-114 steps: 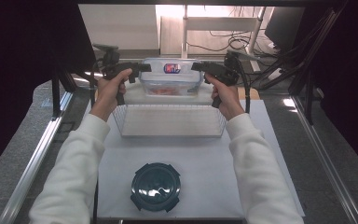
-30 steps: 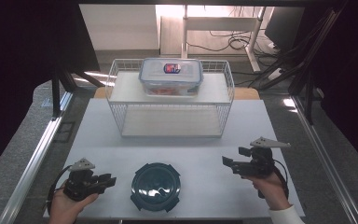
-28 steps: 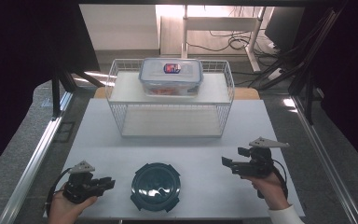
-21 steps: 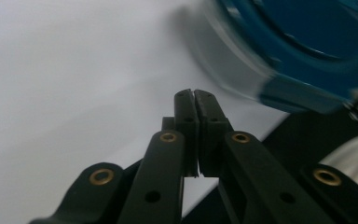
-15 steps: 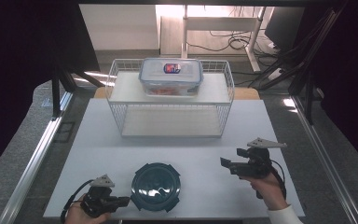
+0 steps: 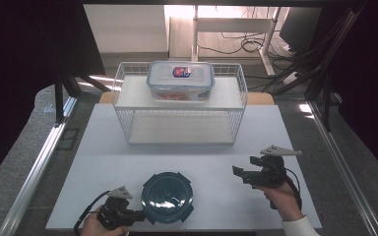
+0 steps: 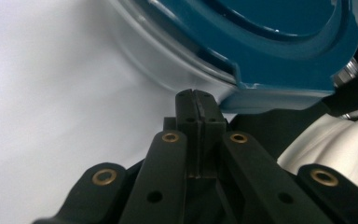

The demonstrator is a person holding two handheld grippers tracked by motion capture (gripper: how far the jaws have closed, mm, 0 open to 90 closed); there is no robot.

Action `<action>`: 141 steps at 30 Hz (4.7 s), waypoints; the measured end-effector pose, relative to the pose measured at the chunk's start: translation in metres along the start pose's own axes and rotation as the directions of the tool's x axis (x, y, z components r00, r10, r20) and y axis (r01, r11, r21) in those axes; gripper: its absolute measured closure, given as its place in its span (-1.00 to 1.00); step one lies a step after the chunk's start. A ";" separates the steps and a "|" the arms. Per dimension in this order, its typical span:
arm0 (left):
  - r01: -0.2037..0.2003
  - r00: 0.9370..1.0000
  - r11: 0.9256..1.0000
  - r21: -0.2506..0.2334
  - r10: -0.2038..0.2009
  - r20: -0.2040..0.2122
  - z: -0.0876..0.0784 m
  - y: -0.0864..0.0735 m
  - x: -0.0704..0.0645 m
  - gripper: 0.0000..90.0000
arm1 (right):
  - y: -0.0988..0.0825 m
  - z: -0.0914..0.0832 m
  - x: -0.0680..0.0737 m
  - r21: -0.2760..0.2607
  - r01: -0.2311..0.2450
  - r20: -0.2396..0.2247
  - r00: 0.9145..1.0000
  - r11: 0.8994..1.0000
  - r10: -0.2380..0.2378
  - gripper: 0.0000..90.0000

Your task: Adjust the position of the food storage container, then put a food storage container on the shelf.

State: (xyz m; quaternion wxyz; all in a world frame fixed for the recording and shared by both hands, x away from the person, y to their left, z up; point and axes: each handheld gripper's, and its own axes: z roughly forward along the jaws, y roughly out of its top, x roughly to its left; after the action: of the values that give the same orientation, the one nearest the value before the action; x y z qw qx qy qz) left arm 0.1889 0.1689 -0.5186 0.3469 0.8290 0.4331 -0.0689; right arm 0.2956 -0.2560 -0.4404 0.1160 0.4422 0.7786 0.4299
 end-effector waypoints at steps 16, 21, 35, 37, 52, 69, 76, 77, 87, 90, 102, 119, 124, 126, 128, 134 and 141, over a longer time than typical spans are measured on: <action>0.010 1.000 1.000 -0.025 -0.010 -0.002 0.010 0.027 0.005 0.99 | -0.001 0.000 -0.002 0.002 -0.001 0.006 1.000 1.000 0.001 -0.62; 0.001 1.000 1.000 -0.018 -0.002 -0.015 0.014 0.036 0.009 0.99 | -0.001 0.002 -0.003 0.005 -0.001 0.008 1.000 1.000 0.001 -0.62; -0.008 1.000 1.000 -0.024 0.007 -0.008 0.032 0.071 0.014 1.00 | -0.002 0.003 -0.004 0.012 -0.004 0.014 1.000 1.000 0.004 -0.62; -0.010 1.000 1.000 -0.026 0.009 -0.012 0.034 0.077 0.015 1.00 | -0.002 0.003 -0.005 0.013 -0.004 0.016 1.000 1.000 0.004 -0.62; 0.020 1.000 0.999 -0.049 -0.019 0.020 0.051 0.103 0.017 1.00 | -0.002 0.002 -0.009 0.013 -0.021 0.019 1.000 1.000 0.021 -0.61; 0.025 0.999 0.998 -0.059 -0.023 0.032 0.061 0.119 0.022 1.00 | -0.002 0.001 -0.008 0.013 -0.016 0.010 1.000 1.000 0.016 -0.62; 0.026 0.999 0.998 -0.057 -0.023 0.043 0.069 0.128 0.022 1.00 | -0.002 0.003 -0.009 0.015 -0.020 0.016 1.000 1.000 0.019 -0.62; 0.025 0.999 0.998 -0.057 -0.022 0.044 0.070 0.128 0.022 1.00 | -0.002 0.003 -0.008 0.013 -0.017 0.016 1.000 1.000 0.017 -0.62; 0.039 0.999 0.983 -0.177 -0.037 0.018 0.035 0.122 0.022 0.99 | -0.002 -0.001 -0.002 -0.010 0.011 0.004 1.000 1.000 -0.011 -0.62; 0.041 0.997 0.967 -0.251 -0.056 -0.052 0.012 0.110 0.013 0.47 | -0.003 0.001 0.002 -0.004 0.022 -0.015 1.000 1.000 -0.022 -0.63; 0.088 0.990 0.949 -0.302 -0.116 -0.075 -0.012 0.086 0.002 -0.61 | -0.008 0.001 0.005 0.014 0.030 -0.067 0.997 0.999 -0.029 -0.68; 0.114 0.992 0.952 -0.283 -0.123 -0.014 -0.001 0.087 -0.014 -0.81 | -0.006 0.001 0.008 0.034 -0.002 -0.133 0.991 0.999 0.006 -0.67; 0.146 0.989 0.955 -0.256 -0.144 0.029 0.013 0.090 -0.017 -0.84 | -0.007 0.006 0.005 0.066 -0.028 -0.159 0.987 0.997 0.039 -0.68; 0.166 0.986 0.958 -0.236 -0.159 0.049 0.022 0.093 -0.018 -0.85 | -0.008 0.010 0.004 0.081 -0.043 -0.167 0.984 0.996 0.057 -0.68; 0.165 0.986 0.963 -0.214 -0.156 0.059 0.029 0.094 -0.019 -0.83 | -0.008 0.013 0.004 0.095 -0.047 -0.175 0.983 0.994 0.063 -0.68; 0.200 0.978 0.959 -0.200 -0.184 0.094 0.041 0.095 -0.017 -0.79 | -0.008 0.028 0.005 0.133 -0.082 -0.208 0.972 0.988 0.108 -0.67; 0.246 0.966 0.946 -0.211 -0.222 0.130 0.045 0.094 -0.014 -0.77 | -0.006 0.045 0.001 0.178 -0.124 -0.241 0.956 0.976 0.166 -0.68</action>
State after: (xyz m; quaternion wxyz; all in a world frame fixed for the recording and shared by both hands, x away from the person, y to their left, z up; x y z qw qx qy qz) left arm 0.2609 0.0947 -0.4982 0.4499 0.7224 0.5147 -0.1034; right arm 0.3166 -0.2309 -0.4719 -0.0529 0.4474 0.7845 0.4262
